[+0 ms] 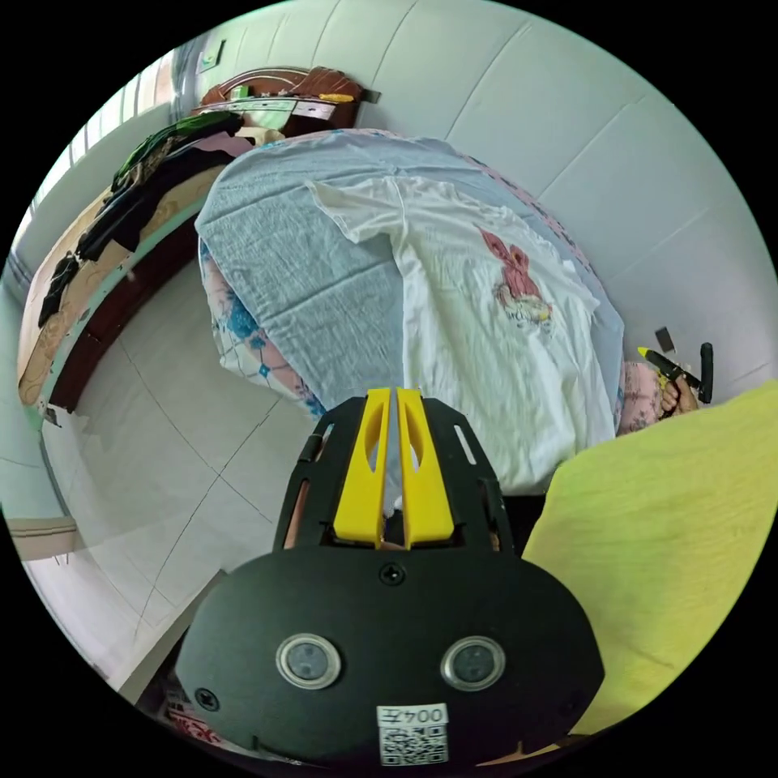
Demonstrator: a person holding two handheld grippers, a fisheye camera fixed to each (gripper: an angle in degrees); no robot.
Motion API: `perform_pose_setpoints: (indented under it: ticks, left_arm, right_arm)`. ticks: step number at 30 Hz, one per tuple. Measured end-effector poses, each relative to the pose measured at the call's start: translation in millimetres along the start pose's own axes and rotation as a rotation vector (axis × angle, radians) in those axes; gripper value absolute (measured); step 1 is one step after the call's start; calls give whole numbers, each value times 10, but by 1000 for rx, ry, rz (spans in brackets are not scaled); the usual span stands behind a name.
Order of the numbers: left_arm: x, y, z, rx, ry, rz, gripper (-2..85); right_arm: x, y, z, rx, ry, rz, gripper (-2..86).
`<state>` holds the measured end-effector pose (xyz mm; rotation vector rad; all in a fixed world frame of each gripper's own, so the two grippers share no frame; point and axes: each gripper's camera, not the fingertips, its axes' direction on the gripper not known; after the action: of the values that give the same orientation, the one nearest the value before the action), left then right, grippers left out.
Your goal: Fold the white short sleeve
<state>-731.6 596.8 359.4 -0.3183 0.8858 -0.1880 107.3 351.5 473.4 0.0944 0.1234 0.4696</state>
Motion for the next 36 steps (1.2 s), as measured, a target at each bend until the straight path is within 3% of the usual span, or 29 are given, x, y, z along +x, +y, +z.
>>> perform_pose_setpoints:
  ticks: [9, 14, 17, 26, 36]
  left_arm:
    - [41, 964, 50, 39, 82, 29, 35]
    - [51, 1329, 245, -3, 114, 95, 68]
    - [99, 1460, 414, -38, 117, 163, 87]
    - [216, 1579, 742, -43, 201, 211, 103]
    - [293, 1688, 819, -74, 277, 166, 35]
  right_arm:
    - [-827, 1176, 716, -230, 94, -56, -3]
    - [-888, 1412, 780, -93, 170, 14, 4]
    - [-796, 1367, 729, -142, 100, 26, 38]
    - [-338, 1781, 287, -38, 32, 150, 75]
    - [303, 2027, 736, -121, -134, 245, 132]
